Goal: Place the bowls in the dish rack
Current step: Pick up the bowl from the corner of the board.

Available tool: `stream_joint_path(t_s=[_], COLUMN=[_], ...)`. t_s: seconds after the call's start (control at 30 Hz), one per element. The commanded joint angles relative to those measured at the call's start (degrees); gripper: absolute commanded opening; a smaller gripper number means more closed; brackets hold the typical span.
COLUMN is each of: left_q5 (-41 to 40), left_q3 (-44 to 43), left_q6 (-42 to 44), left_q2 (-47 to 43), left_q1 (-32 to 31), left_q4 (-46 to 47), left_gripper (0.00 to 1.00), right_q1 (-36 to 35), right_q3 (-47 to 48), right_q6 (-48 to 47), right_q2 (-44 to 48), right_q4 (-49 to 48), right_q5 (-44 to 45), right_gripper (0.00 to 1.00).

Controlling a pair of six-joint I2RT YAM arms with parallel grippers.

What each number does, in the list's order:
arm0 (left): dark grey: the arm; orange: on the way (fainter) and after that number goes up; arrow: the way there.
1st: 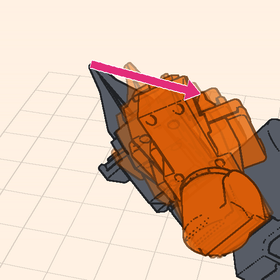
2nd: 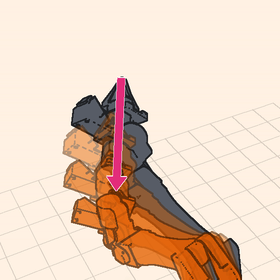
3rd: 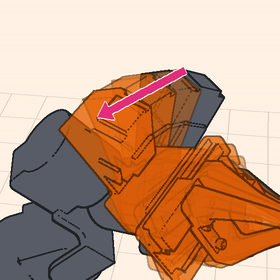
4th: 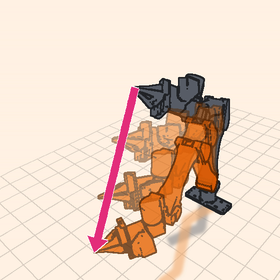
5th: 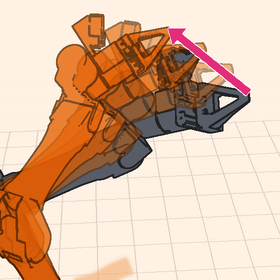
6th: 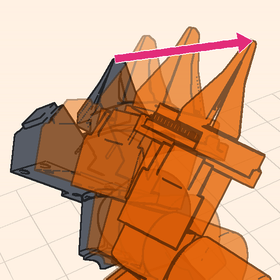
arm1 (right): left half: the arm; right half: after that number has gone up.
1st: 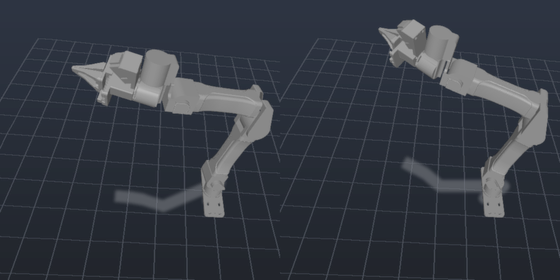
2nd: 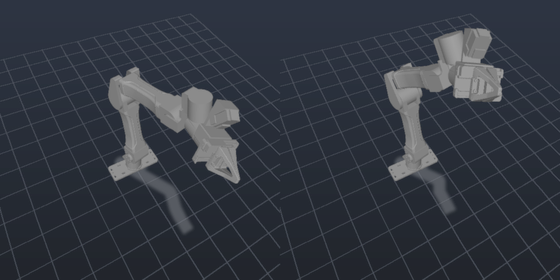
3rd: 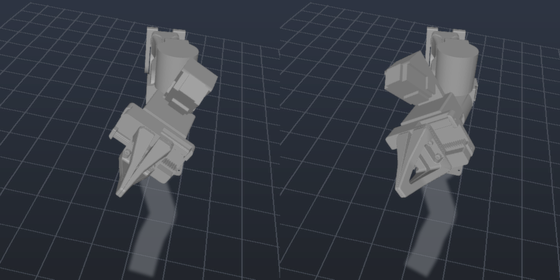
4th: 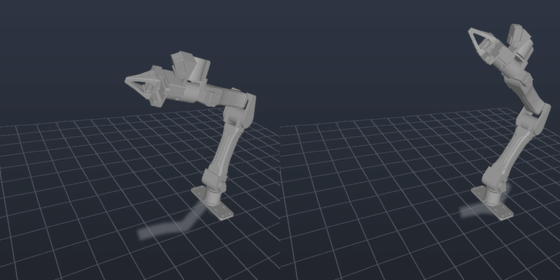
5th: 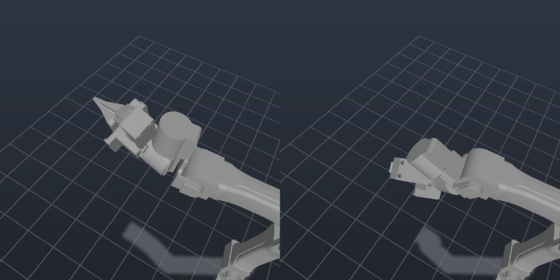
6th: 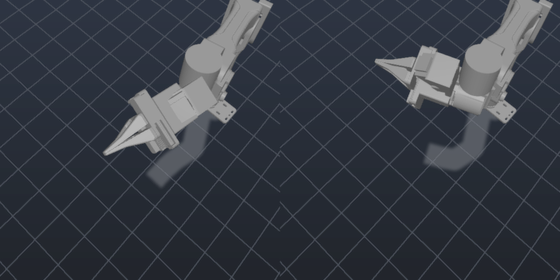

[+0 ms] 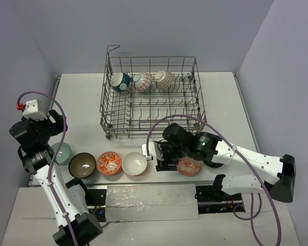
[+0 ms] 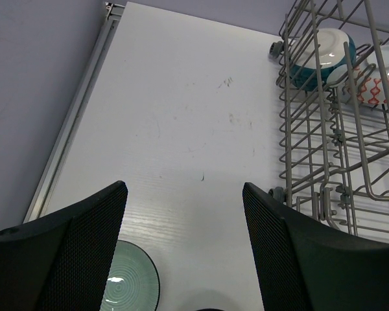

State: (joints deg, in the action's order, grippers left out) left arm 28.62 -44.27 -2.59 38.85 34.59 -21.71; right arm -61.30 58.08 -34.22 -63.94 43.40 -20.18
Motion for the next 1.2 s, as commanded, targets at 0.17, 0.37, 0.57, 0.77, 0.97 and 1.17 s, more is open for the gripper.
stream_joint_path(t_s=[0.17,0.37,0.57,0.77,0.97,1.17], left_q5=[1.4,2.1,2.9,3.5,4.9,6.5], left_q3=[-2.3,-2.0,-2.0,1.2,2.1,2.0], left_q6=[2.0,4.8,7.2,8.6,7.4,7.8], left_q2=[2.5,3.5,6.1,5.5,4.4,5.0], left_q1=[0.5,0.5,0.5,0.5,0.5,0.5], left_q4=[-1.5,-1.8,-4.4,-3.2,-1.7,-2.1], left_gripper=[0.78,0.77,0.76,0.77,0.78,0.78], right_q1=[-8.5,-9.6,-10.2,-11.4,-11.8,-12.4], right_q3=[-0.5,1.0,3.1,4.5,4.9,5.2], right_q6=[1.7,0.4,0.2,0.1,0.9,1.1], right_q2=[-3.6,-8.4,-13.8,-18.6,-21.7,-24.0], right_q4=[-11.6,-13.3,-14.2,-14.6,-15.2,-14.8], right_q5=[12.5,12.4,11.2,11.6,10.9,10.4], right_gripper=[0.68,0.68,0.68,0.68,0.67,0.65])
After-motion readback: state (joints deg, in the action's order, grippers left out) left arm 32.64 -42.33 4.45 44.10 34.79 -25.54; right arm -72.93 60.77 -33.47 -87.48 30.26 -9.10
